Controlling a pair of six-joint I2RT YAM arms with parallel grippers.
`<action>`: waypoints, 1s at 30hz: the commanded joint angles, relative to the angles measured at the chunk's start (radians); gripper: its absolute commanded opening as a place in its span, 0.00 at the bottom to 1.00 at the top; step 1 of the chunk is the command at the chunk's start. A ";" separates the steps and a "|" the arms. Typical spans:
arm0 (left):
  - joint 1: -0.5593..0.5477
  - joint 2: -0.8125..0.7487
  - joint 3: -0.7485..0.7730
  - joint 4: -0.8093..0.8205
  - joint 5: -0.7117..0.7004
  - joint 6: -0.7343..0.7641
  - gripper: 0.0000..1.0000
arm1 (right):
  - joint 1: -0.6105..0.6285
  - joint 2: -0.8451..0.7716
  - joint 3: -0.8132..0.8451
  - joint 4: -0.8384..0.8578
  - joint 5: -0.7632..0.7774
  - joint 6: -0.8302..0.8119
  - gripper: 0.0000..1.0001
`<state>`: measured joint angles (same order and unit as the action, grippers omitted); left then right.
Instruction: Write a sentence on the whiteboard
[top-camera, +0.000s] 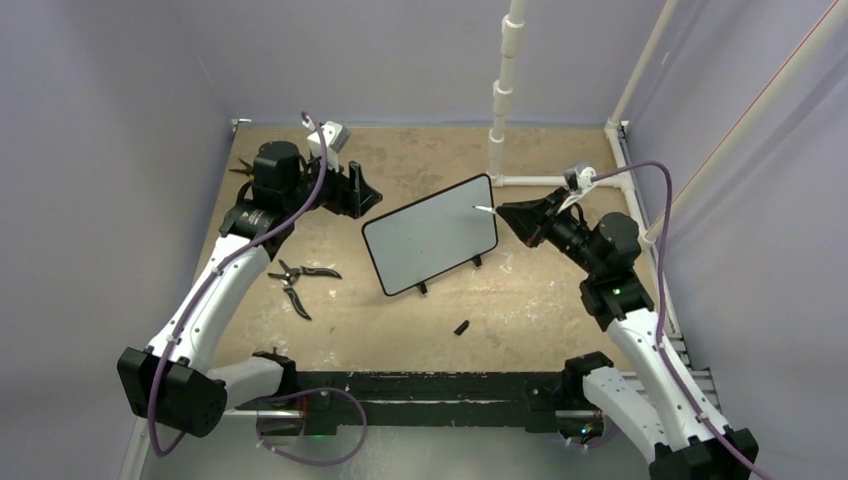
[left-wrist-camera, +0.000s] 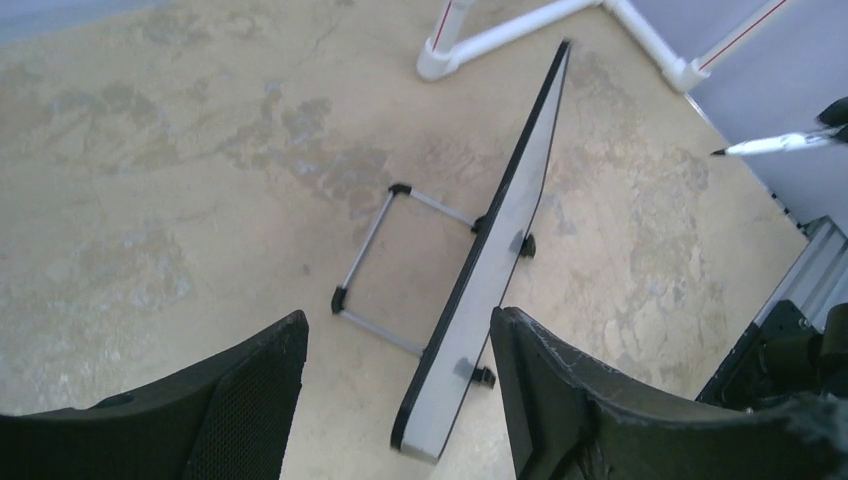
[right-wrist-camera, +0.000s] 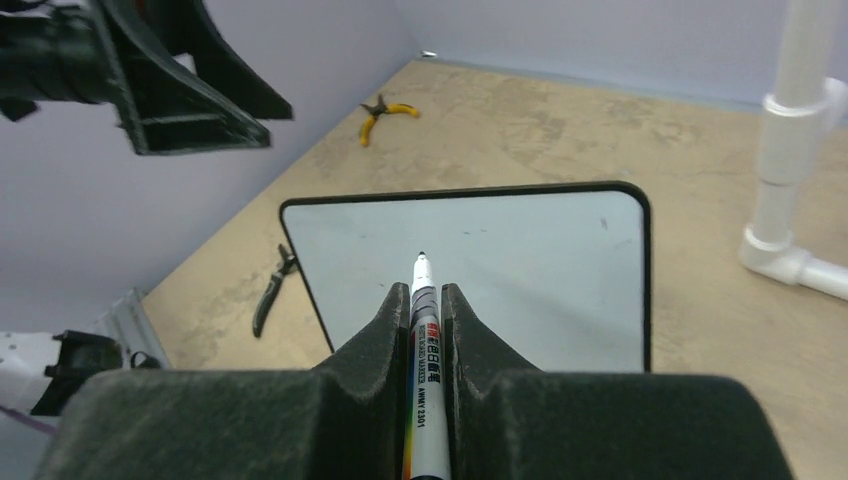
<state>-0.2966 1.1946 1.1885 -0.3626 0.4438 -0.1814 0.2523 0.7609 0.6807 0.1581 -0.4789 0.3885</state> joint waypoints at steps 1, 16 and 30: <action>0.053 -0.037 -0.122 0.043 0.056 -0.004 0.66 | 0.078 0.050 0.011 0.163 -0.035 0.036 0.00; 0.070 -0.075 -0.267 0.139 0.148 0.045 0.37 | 0.427 0.438 0.087 0.457 0.152 0.062 0.00; 0.070 -0.092 -0.290 0.140 0.189 0.058 0.31 | 0.501 0.590 0.165 0.479 0.221 0.037 0.00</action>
<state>-0.2356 1.1313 0.9066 -0.2535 0.5972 -0.1444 0.7418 1.3380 0.7895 0.5991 -0.3027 0.4446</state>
